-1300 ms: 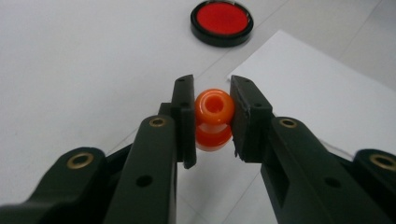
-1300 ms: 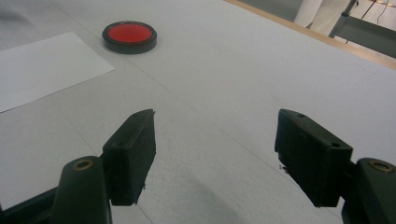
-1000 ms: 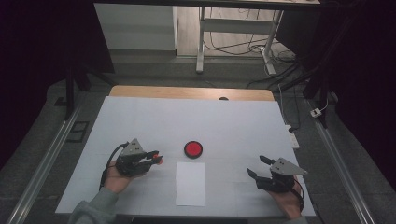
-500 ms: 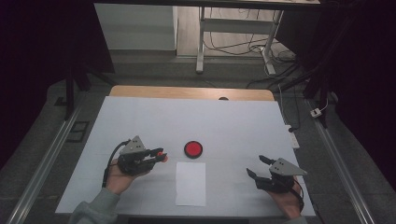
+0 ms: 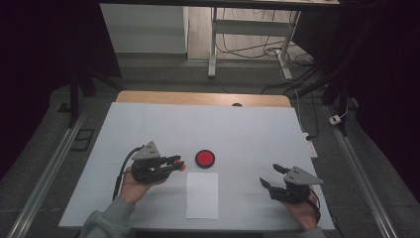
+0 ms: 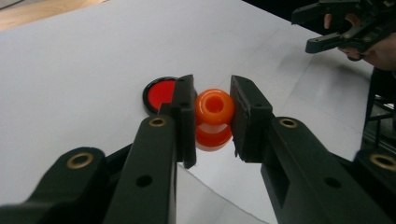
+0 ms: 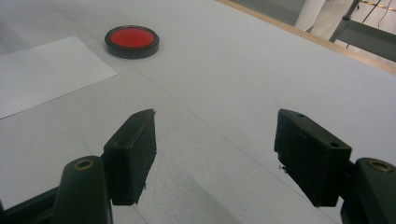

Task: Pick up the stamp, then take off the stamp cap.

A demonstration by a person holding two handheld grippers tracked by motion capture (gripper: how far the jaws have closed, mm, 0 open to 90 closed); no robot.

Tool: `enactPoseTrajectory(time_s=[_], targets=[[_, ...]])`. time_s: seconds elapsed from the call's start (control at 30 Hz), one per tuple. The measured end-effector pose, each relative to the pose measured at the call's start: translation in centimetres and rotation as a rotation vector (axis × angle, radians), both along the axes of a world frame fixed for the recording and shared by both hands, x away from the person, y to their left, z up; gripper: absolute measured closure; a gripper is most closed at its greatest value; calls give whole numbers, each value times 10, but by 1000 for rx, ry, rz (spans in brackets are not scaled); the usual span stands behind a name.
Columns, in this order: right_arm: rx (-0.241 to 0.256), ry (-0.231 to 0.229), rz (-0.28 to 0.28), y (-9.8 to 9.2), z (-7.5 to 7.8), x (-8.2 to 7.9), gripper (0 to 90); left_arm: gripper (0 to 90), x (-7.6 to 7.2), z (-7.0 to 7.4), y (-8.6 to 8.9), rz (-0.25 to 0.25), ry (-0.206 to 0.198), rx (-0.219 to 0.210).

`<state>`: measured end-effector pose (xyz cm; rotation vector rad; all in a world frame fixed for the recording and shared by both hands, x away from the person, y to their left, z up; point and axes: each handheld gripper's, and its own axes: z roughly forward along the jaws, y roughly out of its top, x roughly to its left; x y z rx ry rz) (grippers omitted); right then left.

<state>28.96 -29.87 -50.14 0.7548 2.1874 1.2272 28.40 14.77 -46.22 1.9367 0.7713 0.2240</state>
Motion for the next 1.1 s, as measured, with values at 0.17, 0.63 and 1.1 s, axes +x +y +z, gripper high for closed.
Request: enactPoseTrajectory(time_s=[0.17, 0.63, 1.1], targets=[[-1, 3, 4, 1, -1, 1, 290, 720, 1, -1, -10, -26, 4, -12], [-5, 4, 5, 1, -3, 2, 290, 720, 0, -3, -32, -76, 6, 0], [-1, 4, 1, 2, -1, 0, 289, 720, 3, -2, -34, -85, -4, -7]])
